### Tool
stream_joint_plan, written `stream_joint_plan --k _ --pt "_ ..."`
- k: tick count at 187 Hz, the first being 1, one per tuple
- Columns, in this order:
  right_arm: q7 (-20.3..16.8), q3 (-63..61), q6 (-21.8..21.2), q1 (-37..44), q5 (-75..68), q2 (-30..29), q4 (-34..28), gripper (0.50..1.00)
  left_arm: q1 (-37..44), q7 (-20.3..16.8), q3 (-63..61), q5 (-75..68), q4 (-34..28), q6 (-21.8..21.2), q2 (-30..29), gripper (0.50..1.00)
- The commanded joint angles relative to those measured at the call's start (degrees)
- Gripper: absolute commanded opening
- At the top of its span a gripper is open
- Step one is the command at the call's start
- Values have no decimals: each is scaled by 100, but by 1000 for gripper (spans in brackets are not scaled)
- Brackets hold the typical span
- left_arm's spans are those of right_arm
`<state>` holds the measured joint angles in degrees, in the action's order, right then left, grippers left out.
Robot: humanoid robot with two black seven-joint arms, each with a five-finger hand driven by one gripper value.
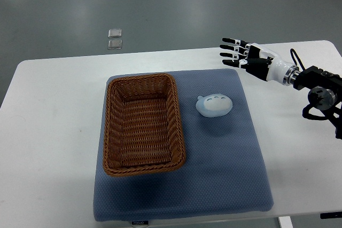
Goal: Place blue toy in brown basket
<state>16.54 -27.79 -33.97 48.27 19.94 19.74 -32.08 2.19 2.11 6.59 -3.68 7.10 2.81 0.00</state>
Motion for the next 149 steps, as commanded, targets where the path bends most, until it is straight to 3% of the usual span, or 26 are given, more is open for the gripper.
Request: stream_joint_plan --k 1,75,108,149 --pt "376 2 -103 51 748 65 -17 911 1 0 9 -1 2 0 0 1000" --pt "1846 37 -75 367 4342 601 -659 913 1 0 0 -1 2 0 0 1000" --pt "1846 63 356 490 5467 592 -668 913 1 0 0 -1 2 -9 0 1000" --pt "1846 625 769 569 5714 513 -712 913 1 0 0 -1 2 0 0 1000"
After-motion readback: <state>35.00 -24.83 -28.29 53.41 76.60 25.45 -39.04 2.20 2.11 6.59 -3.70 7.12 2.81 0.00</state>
